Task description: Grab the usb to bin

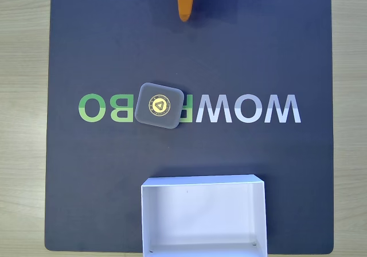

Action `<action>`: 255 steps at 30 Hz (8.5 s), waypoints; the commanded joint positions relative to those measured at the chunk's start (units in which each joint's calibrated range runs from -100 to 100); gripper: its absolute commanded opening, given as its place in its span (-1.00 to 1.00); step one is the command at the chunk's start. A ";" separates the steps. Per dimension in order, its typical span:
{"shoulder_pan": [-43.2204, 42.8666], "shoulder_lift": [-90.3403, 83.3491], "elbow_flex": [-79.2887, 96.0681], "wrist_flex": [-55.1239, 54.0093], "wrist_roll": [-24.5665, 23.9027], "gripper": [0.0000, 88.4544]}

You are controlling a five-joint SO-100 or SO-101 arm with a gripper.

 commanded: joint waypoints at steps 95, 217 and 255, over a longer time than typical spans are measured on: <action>0.69 56.77 -36.85 -21.03 -0.28 -0.98; 1.03 89.84 -99.18 -0.51 -0.28 -0.97; -5.37 158.93 -156.73 -10.64 0.29 -0.95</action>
